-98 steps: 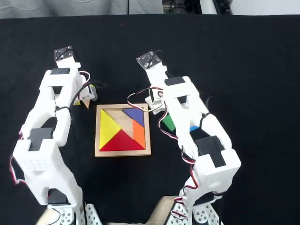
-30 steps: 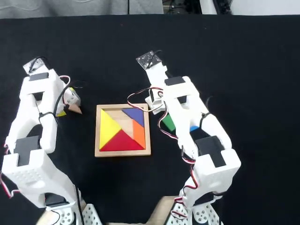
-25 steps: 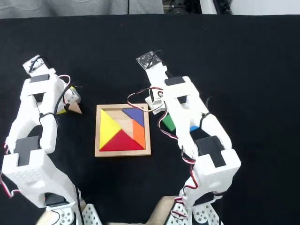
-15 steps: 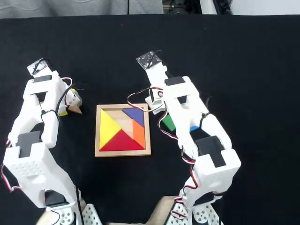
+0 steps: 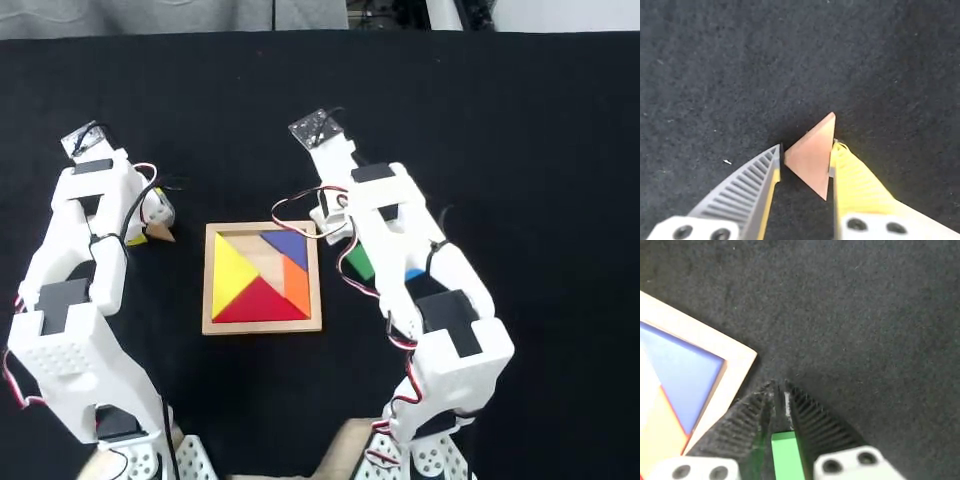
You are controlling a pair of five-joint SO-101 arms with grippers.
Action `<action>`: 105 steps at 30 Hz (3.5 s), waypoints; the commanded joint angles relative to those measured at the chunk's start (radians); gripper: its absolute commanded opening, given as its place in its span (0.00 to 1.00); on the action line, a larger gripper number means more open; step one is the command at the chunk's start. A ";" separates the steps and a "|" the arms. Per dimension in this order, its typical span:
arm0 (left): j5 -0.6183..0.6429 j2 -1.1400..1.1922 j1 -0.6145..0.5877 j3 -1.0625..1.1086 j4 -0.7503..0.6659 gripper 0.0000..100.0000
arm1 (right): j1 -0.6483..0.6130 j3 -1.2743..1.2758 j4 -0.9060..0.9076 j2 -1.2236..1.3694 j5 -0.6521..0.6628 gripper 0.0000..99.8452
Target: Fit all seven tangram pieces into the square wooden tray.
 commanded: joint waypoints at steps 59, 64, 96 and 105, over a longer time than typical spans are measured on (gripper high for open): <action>0.029 -0.407 0.616 0.400 -0.124 0.16 | 0.218 -0.050 -0.028 -0.102 -0.078 0.01; 0.032 -0.407 0.618 0.398 -0.123 0.16 | 0.218 -0.050 -0.028 -0.102 -0.078 0.01; -0.028 -0.400 0.498 0.292 -0.160 0.27 | 0.216 -0.050 -0.028 -0.101 -0.078 0.01; -0.063 -0.255 0.581 0.295 -0.253 0.27 | 0.216 -0.050 -0.028 -0.105 -0.078 0.01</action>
